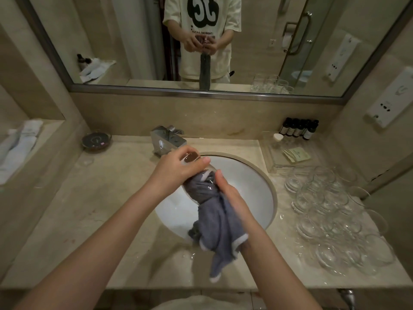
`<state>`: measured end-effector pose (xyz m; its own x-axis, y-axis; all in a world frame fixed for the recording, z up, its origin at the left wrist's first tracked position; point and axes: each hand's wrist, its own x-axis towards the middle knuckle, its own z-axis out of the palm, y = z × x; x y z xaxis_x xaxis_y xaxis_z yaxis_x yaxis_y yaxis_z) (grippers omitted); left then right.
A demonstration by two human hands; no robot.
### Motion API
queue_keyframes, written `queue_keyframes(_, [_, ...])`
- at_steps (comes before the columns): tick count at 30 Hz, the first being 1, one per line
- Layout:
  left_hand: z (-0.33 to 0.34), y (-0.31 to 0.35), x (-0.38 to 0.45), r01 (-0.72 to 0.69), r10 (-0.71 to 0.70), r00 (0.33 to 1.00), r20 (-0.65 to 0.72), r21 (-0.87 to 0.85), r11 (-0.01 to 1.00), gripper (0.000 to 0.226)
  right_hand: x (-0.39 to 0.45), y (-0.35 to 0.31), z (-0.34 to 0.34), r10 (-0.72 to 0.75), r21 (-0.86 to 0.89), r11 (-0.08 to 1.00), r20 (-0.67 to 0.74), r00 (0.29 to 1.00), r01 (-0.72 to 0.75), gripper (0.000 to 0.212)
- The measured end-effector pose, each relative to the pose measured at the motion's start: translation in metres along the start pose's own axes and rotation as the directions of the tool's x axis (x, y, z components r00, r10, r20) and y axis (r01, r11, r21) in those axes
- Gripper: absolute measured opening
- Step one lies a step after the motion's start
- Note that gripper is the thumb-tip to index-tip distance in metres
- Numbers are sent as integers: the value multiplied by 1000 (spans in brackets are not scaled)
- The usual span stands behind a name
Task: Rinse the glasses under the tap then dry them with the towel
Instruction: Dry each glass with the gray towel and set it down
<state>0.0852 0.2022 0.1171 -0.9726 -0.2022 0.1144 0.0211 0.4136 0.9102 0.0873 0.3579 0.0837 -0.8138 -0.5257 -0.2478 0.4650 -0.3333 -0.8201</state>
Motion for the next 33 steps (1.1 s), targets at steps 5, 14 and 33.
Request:
queue_keyframes(5, [-8,4,-4,6,10,992,123,-131,991,52,-5,0,0,61,80,995,71,996,-67,49])
queue_keyframes(14, [-8,-4,-7,-49,57,997,48,-158,986,42,0,-4,3,34,-135,990,28,999,-30,50])
queue_keyframes(33, [-49,-17,-1,425,-398,336,854,240,873,105,-16,-8,-3,166,-398,917,338,927,-19,28])
